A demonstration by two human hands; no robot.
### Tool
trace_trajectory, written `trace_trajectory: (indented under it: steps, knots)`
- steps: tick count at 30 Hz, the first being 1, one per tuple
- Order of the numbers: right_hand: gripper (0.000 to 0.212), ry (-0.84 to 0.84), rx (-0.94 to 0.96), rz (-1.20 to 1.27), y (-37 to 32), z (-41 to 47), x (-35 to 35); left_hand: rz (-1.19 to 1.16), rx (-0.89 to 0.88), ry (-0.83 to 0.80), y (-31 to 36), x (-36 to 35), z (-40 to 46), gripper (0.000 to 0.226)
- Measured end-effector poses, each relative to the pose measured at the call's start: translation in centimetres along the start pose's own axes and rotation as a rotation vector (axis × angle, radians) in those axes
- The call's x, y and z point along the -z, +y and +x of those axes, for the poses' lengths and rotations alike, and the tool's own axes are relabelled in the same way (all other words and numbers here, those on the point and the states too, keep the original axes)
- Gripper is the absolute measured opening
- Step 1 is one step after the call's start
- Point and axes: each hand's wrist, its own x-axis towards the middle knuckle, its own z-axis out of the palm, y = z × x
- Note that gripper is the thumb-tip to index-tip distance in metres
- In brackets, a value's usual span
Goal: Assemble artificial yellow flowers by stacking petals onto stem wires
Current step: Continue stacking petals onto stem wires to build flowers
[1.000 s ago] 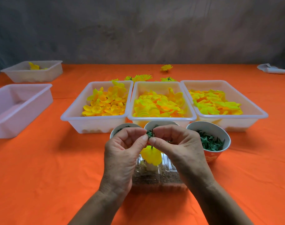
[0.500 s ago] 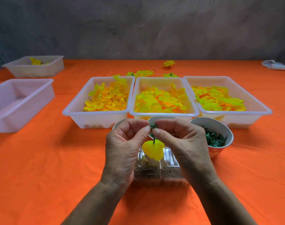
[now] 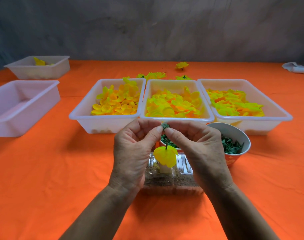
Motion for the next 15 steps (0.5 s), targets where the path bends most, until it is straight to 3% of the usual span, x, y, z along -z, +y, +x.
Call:
trace_trajectory:
  steps: [15]
  knots:
    - [0.012, 0.027, 0.014, -0.167, 0.35, -0.01, 0.23, 0.028, 0.074, 0.02, -0.23, 0.11, -0.09, 0.02]
